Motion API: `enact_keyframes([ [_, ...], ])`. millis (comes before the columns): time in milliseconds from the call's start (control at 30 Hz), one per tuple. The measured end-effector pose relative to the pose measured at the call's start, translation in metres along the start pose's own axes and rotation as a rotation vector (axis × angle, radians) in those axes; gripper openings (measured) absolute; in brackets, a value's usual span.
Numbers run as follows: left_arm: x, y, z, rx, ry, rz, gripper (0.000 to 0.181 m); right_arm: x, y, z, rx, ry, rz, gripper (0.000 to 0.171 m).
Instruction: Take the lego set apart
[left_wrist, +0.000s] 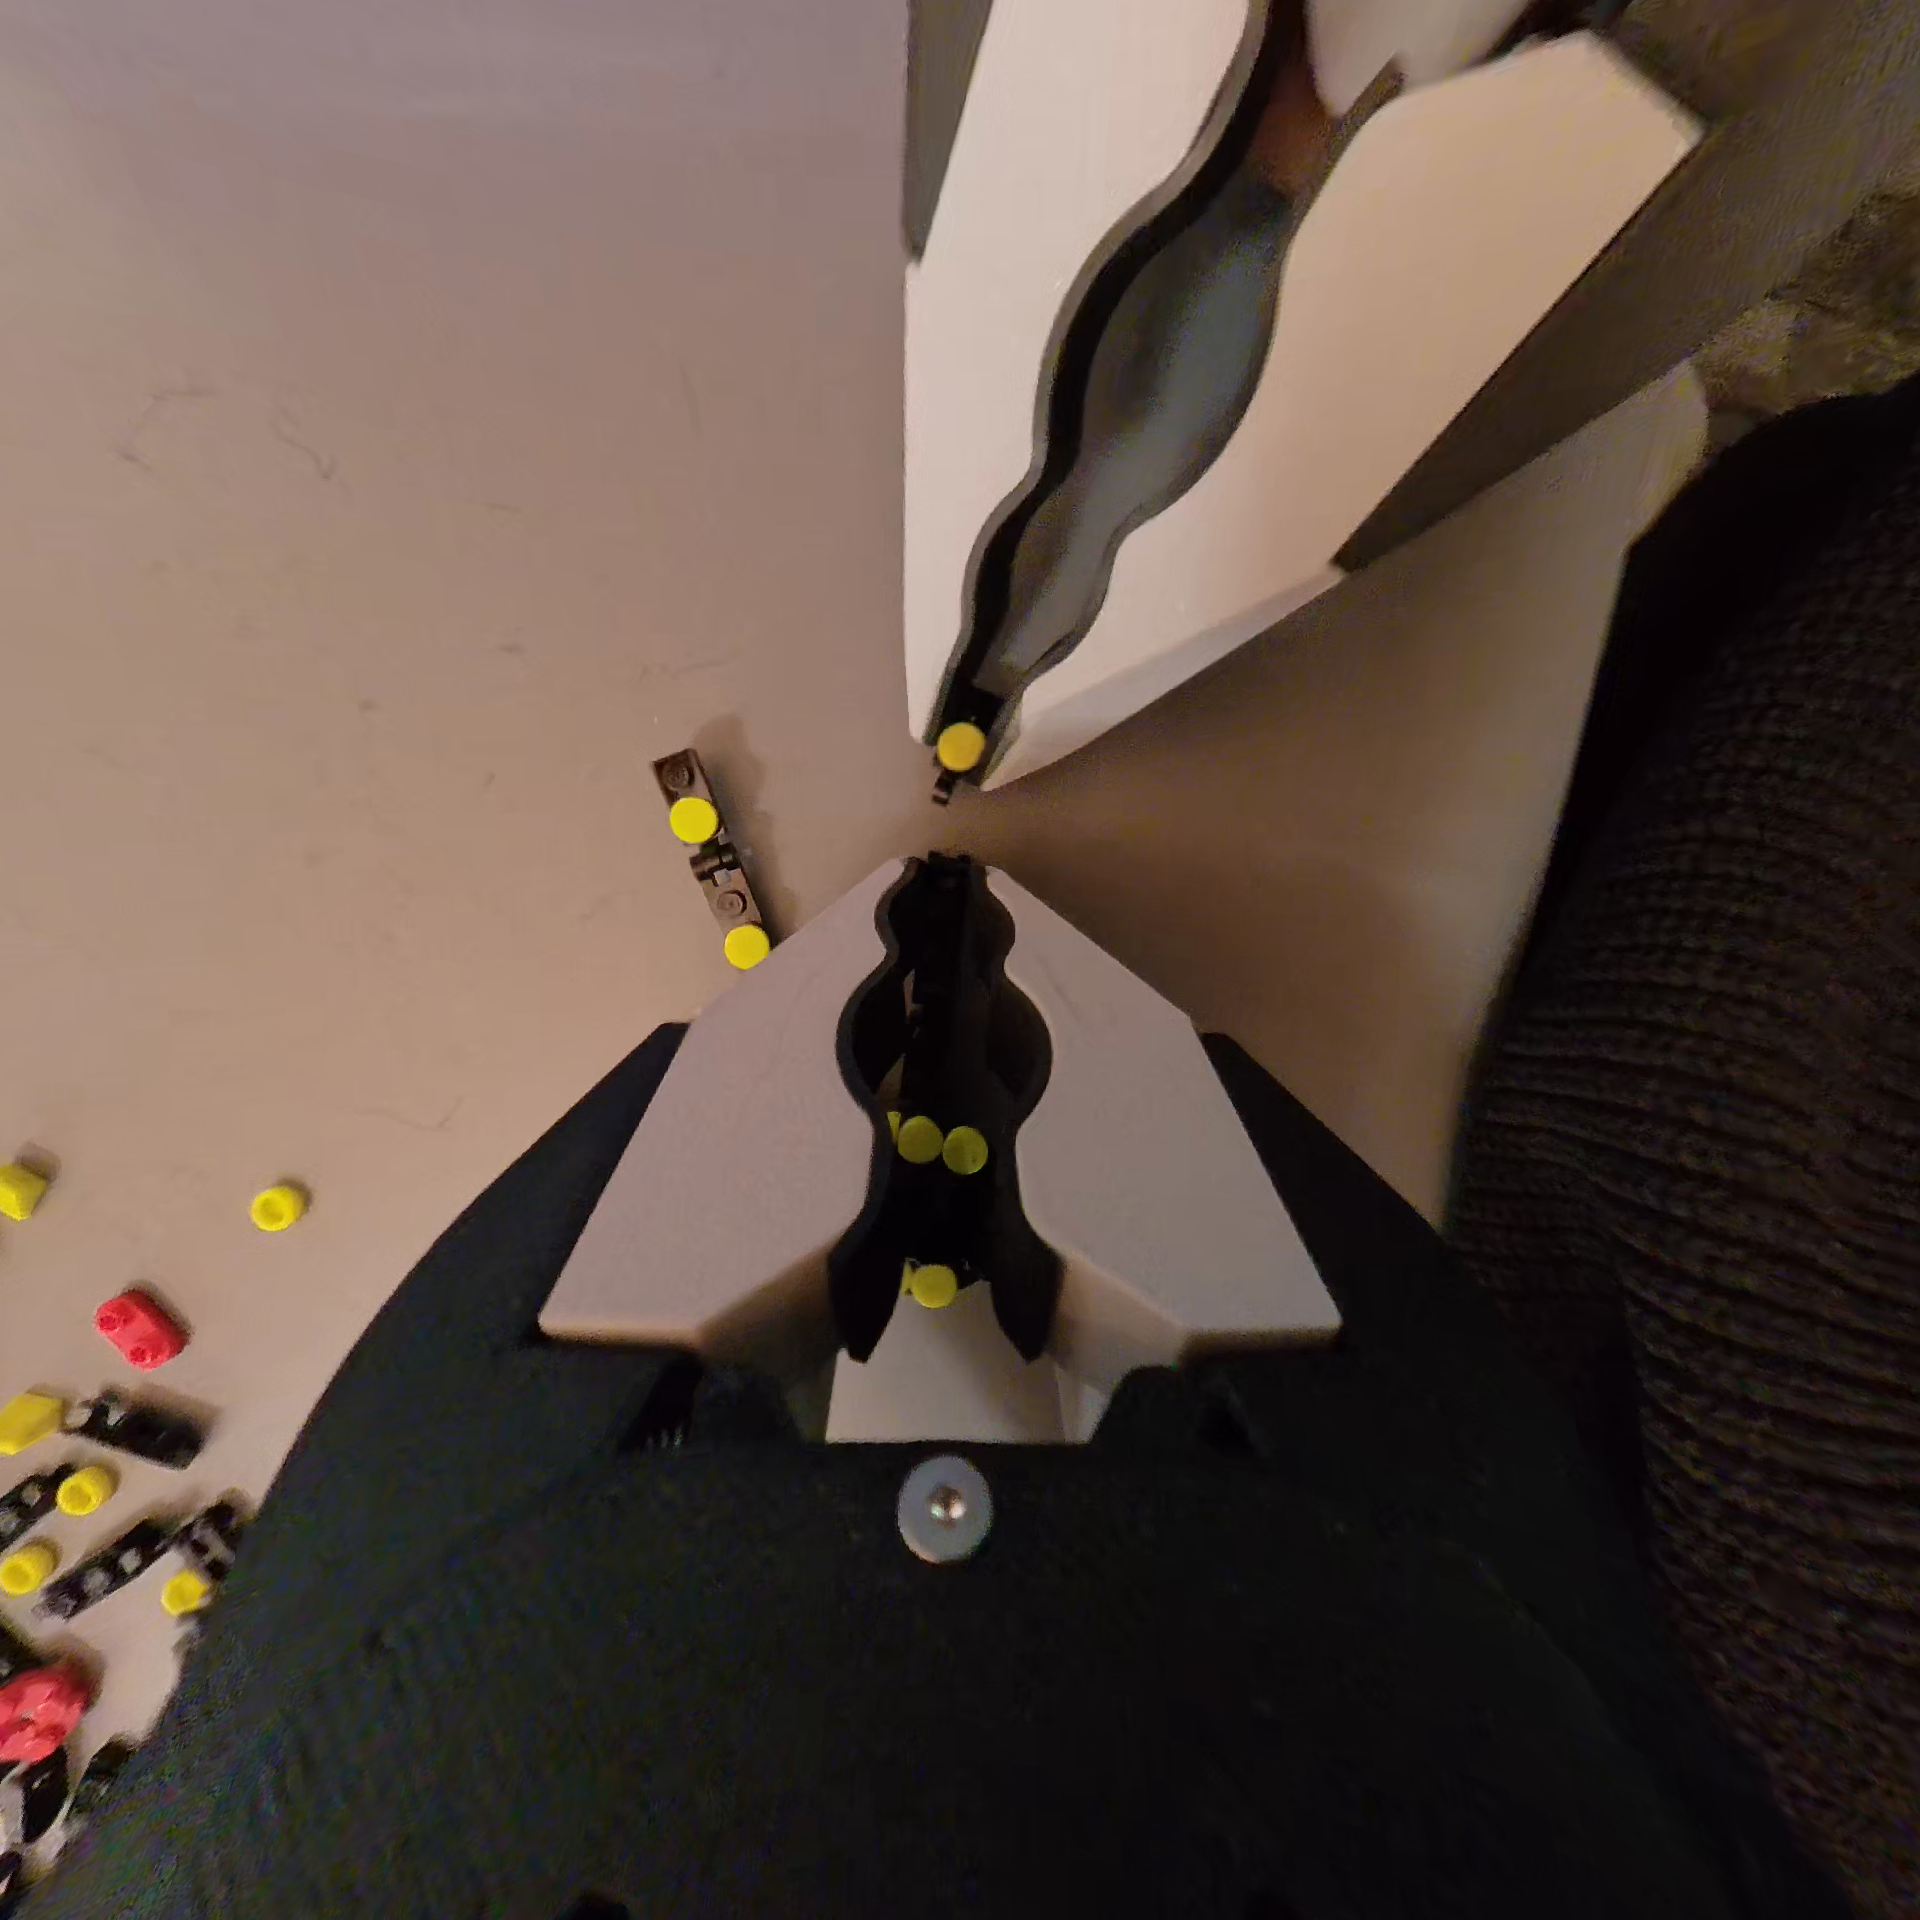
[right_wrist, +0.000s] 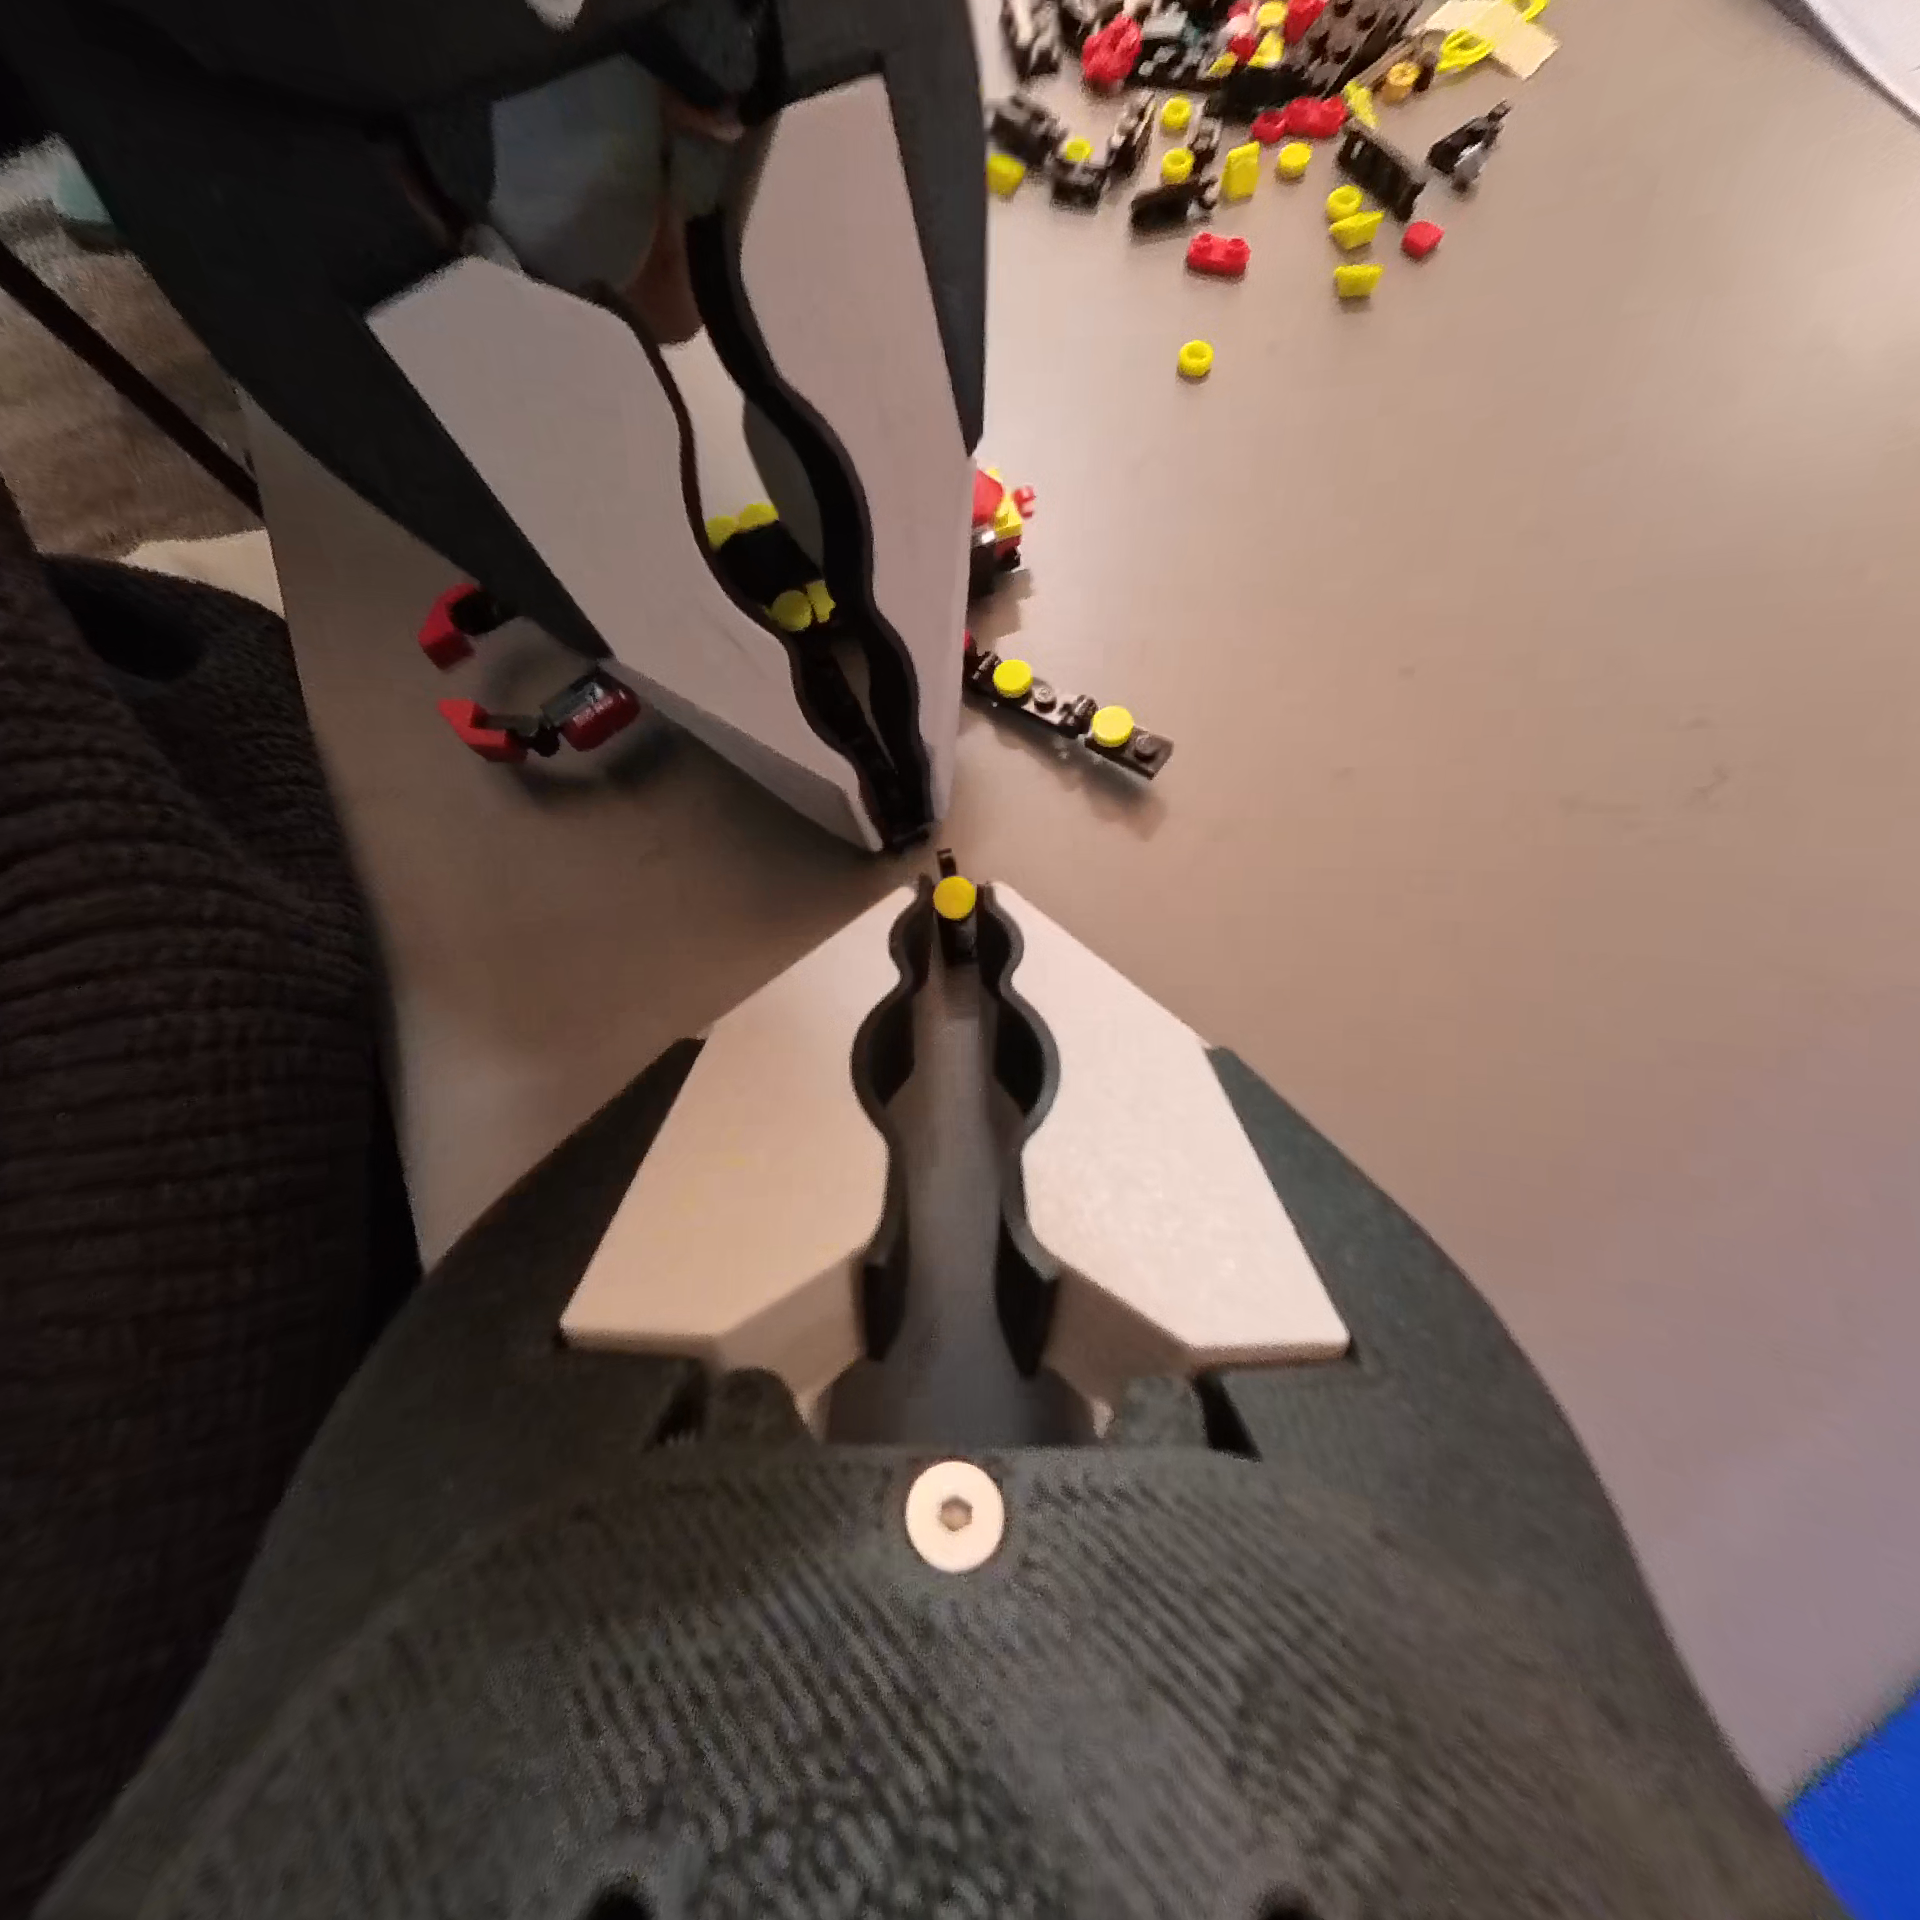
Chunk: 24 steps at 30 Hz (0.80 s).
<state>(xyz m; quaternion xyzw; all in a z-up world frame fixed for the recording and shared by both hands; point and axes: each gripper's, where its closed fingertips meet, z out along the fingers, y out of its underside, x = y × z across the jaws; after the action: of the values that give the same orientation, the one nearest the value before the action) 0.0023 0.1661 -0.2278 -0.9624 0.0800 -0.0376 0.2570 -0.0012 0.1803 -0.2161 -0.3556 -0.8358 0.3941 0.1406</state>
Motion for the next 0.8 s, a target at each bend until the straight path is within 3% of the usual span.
enact_keyframes([
  [200,-0.014,-0.005,-0.017,0.077,-0.008,-0.110,0.024,0.010,-0.020,-0.012,0.140,-0.009,0.129,0.007],
  [367,-0.019,-0.029,-0.059,0.377,0.005,-0.209,0.030,0.010,-0.050,-0.027,0.329,-0.095,0.308,0.007],
  [467,-0.011,-0.035,-0.080,0.581,0.076,-0.360,0.029,0.000,-0.073,-0.038,0.463,-0.209,0.425,0.007],
  [633,0.001,-0.027,-0.112,0.878,0.261,-0.672,0.019,-0.026,-0.091,-0.041,0.523,-0.304,0.357,0.007],
  [800,0.014,-0.019,-0.112,0.881,0.260,-0.624,0.009,-0.048,-0.103,-0.036,0.545,-0.482,0.459,0.007],
])
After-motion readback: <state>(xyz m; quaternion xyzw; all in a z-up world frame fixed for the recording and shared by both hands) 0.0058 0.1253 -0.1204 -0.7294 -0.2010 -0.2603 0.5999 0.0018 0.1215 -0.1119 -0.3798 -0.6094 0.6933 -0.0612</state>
